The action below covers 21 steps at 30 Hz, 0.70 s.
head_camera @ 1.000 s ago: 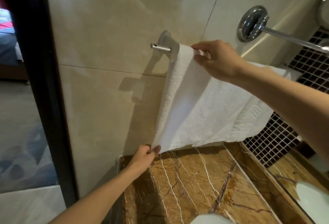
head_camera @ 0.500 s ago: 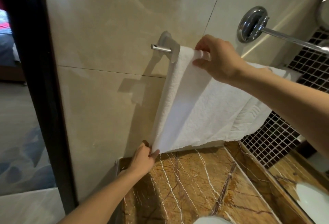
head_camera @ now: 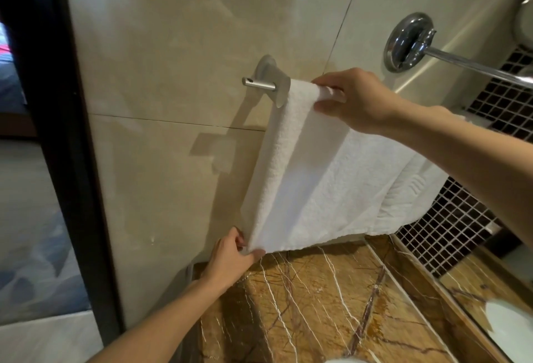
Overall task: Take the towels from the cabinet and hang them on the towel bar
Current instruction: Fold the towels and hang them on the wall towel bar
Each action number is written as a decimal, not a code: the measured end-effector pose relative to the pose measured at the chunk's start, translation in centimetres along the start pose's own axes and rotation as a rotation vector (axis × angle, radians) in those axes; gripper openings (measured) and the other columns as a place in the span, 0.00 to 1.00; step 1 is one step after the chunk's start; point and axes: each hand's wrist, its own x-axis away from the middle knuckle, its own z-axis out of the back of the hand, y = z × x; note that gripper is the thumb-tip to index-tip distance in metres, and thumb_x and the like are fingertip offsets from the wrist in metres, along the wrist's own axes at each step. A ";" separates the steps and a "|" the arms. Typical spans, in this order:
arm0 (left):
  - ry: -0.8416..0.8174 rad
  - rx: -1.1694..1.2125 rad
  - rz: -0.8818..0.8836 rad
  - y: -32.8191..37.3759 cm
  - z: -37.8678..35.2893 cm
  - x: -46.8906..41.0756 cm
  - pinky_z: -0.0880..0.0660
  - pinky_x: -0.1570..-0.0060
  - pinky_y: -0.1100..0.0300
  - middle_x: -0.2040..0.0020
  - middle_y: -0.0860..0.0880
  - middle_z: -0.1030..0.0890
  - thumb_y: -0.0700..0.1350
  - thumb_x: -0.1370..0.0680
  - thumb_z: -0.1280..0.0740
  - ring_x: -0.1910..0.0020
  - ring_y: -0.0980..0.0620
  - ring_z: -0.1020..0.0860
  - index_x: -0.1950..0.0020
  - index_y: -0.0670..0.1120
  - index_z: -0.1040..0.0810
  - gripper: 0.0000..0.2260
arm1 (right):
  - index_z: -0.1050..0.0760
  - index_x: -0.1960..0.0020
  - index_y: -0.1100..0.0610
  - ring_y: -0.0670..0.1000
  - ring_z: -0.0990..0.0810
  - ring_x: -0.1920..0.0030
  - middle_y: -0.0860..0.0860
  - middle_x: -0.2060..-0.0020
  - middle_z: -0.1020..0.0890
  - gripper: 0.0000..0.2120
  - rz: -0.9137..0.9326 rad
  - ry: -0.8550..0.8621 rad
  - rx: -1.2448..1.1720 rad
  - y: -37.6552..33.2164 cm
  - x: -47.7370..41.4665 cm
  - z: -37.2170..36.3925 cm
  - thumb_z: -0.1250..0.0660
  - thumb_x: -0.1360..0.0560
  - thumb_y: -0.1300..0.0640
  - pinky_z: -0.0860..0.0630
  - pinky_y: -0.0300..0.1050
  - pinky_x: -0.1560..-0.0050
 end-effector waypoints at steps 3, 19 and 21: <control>0.015 0.121 0.050 0.9 0.1 0.1 0.25 0.42 0.49 0.41 0.48 0.24 0.53 0.36 0.23 0.43 0.48 0.23 0.38 0.47 0.38 0.34 | 0.21 0.41 0.55 0.51 0.24 0.51 0.49 0.55 0.21 0.13 0.006 -0.018 -0.001 0.0 -0.1 0.1 0.31 0.25 0.57 0.33 0.41 0.52; 0.000 0.065 0.014 1.3 0.0 -1.6 0.22 0.46 0.55 0.49 0.51 0.20 0.45 0.29 0.26 0.48 0.49 0.21 0.39 0.42 0.23 0.20 | 0.20 0.43 0.54 0.49 0.23 0.52 0.48 0.56 0.20 0.12 0.003 0.022 -0.029 0.5 -0.2 -0.2 0.29 0.27 0.57 0.34 0.38 0.54; 0.024 0.074 0.013 1.2 -0.2 -1.7 0.22 0.47 0.56 0.49 0.50 0.19 0.45 0.29 0.26 0.49 0.49 0.21 0.41 0.41 0.23 0.19 | 0.19 0.44 0.55 0.49 0.23 0.53 0.48 0.57 0.20 0.13 -0.009 0.075 -0.040 0.3 -0.1 -0.5 0.27 0.28 0.58 0.33 0.38 0.54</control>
